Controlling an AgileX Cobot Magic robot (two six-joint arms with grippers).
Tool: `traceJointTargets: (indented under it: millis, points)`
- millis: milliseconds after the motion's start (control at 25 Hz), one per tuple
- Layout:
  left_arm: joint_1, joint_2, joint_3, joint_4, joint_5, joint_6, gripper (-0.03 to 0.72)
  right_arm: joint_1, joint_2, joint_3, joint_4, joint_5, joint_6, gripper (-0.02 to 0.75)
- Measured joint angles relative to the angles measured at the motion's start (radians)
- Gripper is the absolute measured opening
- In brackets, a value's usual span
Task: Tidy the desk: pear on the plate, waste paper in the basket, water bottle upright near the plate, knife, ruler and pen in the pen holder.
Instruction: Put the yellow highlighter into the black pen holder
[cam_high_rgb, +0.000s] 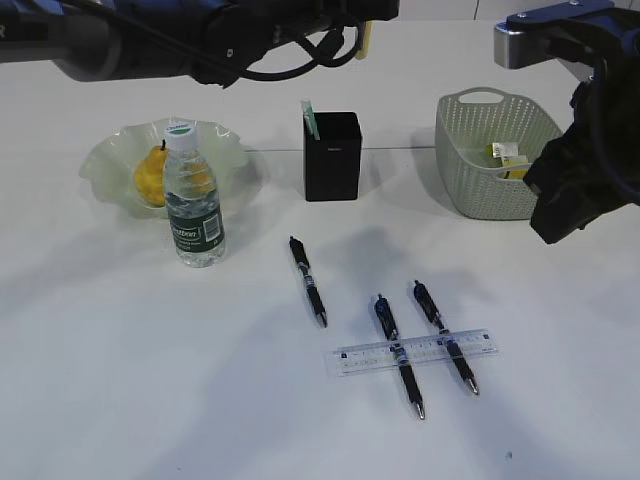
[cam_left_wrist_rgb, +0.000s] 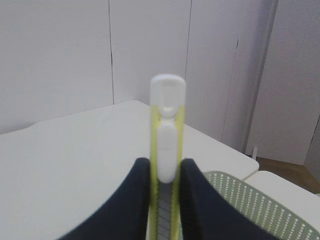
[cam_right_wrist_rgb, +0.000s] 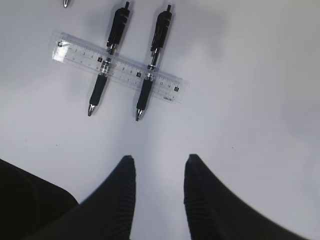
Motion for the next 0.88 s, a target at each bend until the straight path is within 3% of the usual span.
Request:
traceJointTargets:
  millis: [320, 880]
  points:
    - [0.000, 0.083, -0.085, 0.000, 0.028, 0.000, 0.101, 0.000, 0.000, 0.000, -0.002, 0.001, 0.000, 0.251]
    - [0.000, 0.109, -0.089, 0.000, 0.040, 0.000, 0.101, 0.000, 0.000, 0.000, -0.002, 0.001, 0.000, 0.251]
